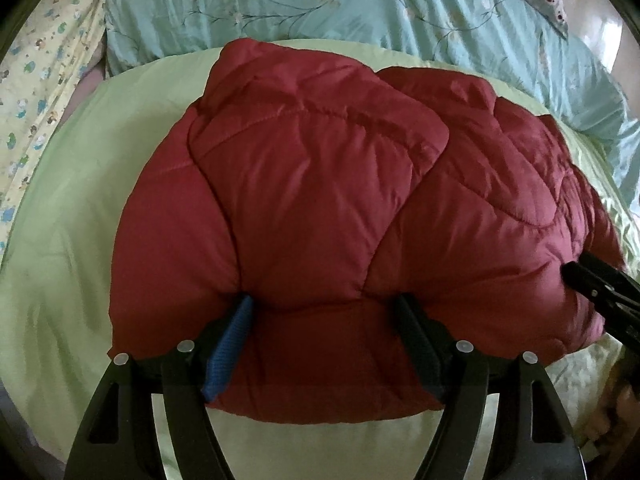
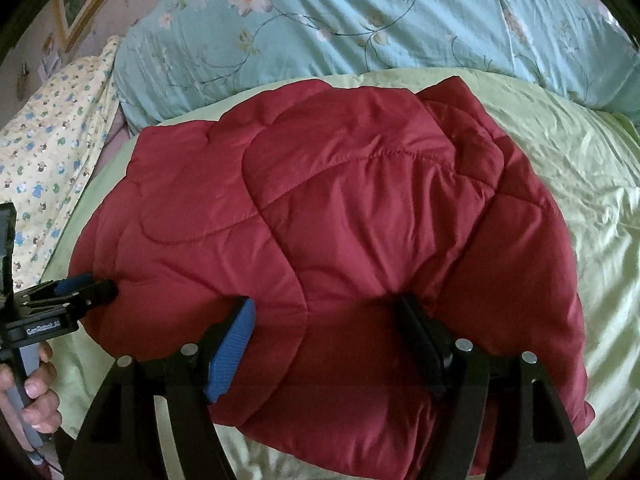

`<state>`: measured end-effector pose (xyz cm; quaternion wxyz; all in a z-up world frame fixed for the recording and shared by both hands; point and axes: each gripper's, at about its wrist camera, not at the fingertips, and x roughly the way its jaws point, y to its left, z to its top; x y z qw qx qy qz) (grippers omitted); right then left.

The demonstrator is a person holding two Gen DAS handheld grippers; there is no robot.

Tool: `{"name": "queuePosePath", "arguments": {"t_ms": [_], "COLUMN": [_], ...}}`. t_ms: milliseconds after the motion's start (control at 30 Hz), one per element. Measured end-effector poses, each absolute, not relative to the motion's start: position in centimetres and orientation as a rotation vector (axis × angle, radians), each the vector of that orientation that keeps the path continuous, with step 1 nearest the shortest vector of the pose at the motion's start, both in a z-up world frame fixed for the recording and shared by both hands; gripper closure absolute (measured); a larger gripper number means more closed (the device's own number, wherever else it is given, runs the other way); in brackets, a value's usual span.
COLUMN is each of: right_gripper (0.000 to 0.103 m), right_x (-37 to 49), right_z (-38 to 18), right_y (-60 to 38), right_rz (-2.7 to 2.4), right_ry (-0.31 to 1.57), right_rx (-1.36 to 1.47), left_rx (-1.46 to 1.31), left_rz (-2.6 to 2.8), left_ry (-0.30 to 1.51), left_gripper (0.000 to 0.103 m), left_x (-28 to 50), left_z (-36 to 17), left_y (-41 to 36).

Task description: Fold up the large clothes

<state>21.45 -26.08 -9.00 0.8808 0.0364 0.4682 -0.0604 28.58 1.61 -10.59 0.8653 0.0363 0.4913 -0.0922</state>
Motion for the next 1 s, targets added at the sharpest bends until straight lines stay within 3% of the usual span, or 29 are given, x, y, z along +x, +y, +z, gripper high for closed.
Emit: {"name": "queuePosePath", "arguments": {"t_ms": [467,633,1000], "right_gripper": [0.029,0.029,0.028], "right_x": [20.4,20.2,19.2], "right_z": [-9.3,-9.1,-8.6], "right_y": [-26.8,-27.0,-26.5], "right_rz": [-0.033,-0.028,-0.081], "right_ry": [0.914,0.916,0.920], "right_rx": [0.047,0.056,0.041], "left_rx": [0.116,0.181,0.238], "left_rz": [-0.088,-0.077,-0.137], "left_ry": [1.044,0.987,0.944], "left_gripper": [0.026,0.031,0.030], "left_x": [28.7,26.6,22.6], "left_z": [-10.4,-8.3,-6.7], "left_y": [-0.3,-1.9,-3.7]}}
